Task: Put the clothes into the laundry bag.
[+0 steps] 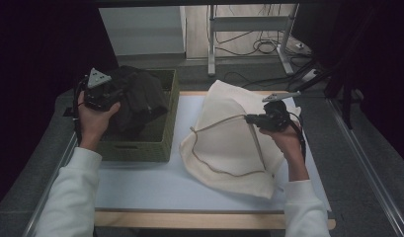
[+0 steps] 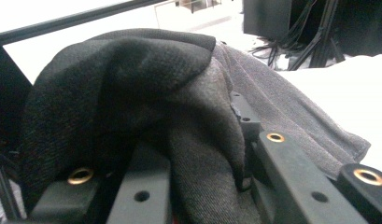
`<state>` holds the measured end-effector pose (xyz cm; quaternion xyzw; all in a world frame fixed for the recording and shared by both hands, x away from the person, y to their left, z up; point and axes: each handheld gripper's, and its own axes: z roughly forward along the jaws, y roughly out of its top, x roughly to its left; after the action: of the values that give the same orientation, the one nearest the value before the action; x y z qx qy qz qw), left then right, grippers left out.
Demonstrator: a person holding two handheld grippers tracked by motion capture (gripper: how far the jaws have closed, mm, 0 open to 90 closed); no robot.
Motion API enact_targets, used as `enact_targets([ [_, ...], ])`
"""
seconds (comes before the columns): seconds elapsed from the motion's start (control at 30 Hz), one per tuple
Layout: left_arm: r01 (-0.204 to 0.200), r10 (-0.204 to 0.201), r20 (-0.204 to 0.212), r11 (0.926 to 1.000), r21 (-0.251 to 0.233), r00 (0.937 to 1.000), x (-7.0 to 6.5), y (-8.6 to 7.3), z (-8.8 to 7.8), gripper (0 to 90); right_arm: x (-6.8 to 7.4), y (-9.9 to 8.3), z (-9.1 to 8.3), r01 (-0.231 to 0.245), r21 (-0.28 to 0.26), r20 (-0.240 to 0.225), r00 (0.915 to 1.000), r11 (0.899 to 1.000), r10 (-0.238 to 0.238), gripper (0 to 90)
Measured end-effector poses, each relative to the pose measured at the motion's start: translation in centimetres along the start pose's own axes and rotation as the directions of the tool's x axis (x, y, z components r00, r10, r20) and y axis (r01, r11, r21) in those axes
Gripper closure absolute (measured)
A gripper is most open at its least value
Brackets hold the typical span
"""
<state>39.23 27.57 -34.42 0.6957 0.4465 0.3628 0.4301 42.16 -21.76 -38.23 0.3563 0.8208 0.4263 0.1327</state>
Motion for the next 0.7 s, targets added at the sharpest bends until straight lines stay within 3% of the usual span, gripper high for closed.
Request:
enact_targets([
  [0.4, -0.006, 0.007, 0.012, 0.9984, -0.057, 0.9999, -0.5, 1.0, -1.5, 74.5, 0.0, 0.0, 0.0, 0.001, 0.000, -0.001, 1.0000, 1.000, -0.001, 87.1],
  [0.7, -0.011, 0.012, 0.013, 0.9930, -0.117, 0.9998, -0.9, 2.2, -3.1, 74.5, 0.0, 0.0, 0.0, 0.001, 0.001, 0.000, 1.0000, 1.000, -0.001, 87.1],
])
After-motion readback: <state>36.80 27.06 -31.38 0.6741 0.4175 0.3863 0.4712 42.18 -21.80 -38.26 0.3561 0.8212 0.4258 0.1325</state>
